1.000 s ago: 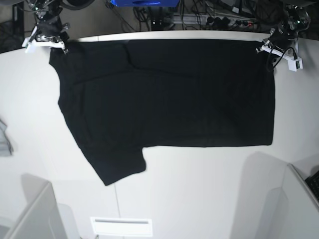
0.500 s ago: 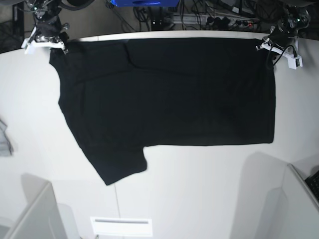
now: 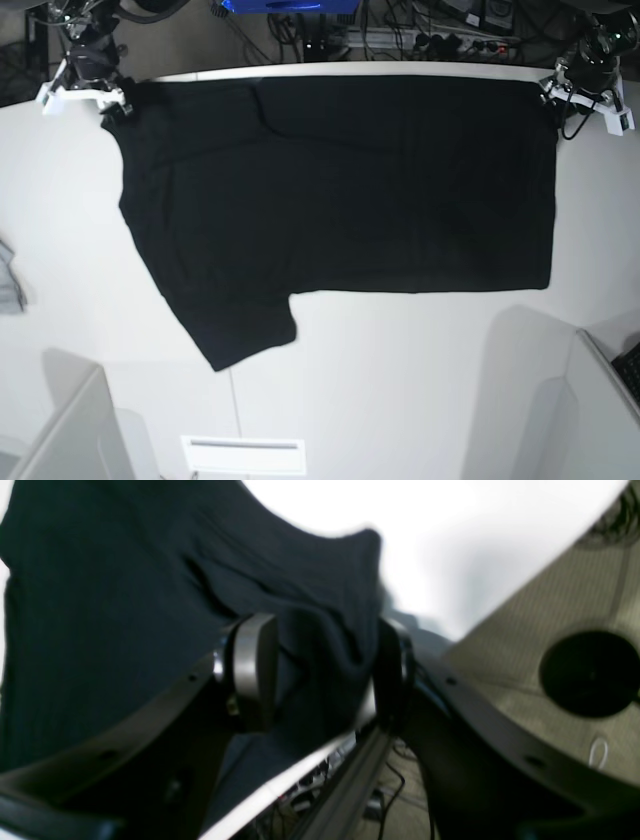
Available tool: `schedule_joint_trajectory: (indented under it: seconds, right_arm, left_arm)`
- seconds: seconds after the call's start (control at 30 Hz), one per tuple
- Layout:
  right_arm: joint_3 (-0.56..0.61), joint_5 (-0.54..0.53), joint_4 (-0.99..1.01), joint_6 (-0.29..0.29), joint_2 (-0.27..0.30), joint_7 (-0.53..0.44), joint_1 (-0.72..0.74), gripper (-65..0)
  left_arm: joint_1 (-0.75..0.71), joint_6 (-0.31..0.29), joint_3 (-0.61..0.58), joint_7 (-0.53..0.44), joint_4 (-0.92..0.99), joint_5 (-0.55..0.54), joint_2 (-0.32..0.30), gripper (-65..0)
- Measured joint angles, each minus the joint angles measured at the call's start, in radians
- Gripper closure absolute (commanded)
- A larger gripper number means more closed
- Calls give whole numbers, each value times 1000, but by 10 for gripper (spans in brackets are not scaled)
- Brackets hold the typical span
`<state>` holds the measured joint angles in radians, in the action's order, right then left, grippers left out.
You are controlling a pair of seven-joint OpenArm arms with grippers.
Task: Fold the T-shirt properly
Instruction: 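Release the collar edge and move both grippers to the hem corners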
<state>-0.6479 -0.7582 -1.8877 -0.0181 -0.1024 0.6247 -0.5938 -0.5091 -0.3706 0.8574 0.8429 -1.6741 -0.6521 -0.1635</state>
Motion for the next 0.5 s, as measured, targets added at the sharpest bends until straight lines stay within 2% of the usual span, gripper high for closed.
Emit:
schedule_joint_trajectory:
  seconds: [0.1, 0.23, 0.4, 0.5]
  right_arm:
    - [-46, 2, -26, 0, -5, 12, 8, -278]
    - [-122, 7, -35, -1, 17, 9, 87, -284]
    - [-78, 7, 22, 0, 153, 7, 204, -281]
    - [-46, 4, 73, 3, 182, 28, 269, -281]
  left_arm:
    - [5, 0, 65, 3, -50, -3, -17, -472]
    - [55, 0, 105, -2, -75, 5, -69, -472]
    - [155, 0, 95, 0, -73, 6, -122, -472]
    - [222, 0, 91, 0, -73, 2, -125, -472]
